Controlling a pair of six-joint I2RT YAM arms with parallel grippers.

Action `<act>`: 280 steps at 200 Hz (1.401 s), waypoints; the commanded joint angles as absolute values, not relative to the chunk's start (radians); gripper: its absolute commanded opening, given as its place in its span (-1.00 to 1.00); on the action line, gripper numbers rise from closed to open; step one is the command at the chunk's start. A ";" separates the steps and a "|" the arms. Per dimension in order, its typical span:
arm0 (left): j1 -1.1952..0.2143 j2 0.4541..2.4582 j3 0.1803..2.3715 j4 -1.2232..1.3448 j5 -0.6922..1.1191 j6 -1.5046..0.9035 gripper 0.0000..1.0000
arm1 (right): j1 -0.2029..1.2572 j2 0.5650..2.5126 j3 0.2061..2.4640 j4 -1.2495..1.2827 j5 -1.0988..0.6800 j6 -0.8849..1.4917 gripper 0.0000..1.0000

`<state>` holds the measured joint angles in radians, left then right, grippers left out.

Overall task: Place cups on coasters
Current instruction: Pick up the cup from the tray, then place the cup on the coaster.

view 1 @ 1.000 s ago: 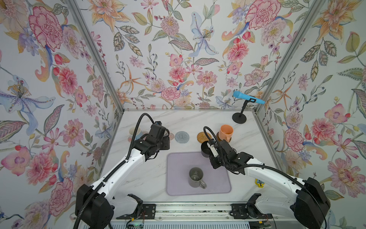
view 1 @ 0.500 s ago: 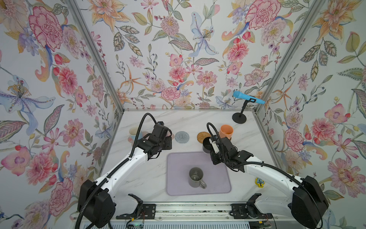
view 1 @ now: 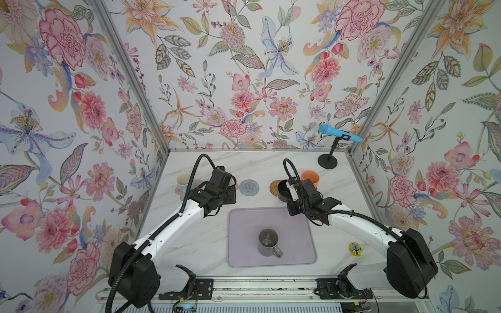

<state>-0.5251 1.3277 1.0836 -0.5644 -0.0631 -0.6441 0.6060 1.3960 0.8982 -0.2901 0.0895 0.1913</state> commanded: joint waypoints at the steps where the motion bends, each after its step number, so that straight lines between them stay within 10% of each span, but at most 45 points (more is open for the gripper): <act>1: -0.537 1.345 1.122 -0.577 -0.093 -0.644 0.22 | 0.598 1.416 0.959 -0.193 0.100 0.178 -1.00; 280: -0.537 1.393 1.126 -0.573 -0.122 -0.649 0.20 | 0.516 1.705 1.170 -0.112 0.068 0.230 -1.00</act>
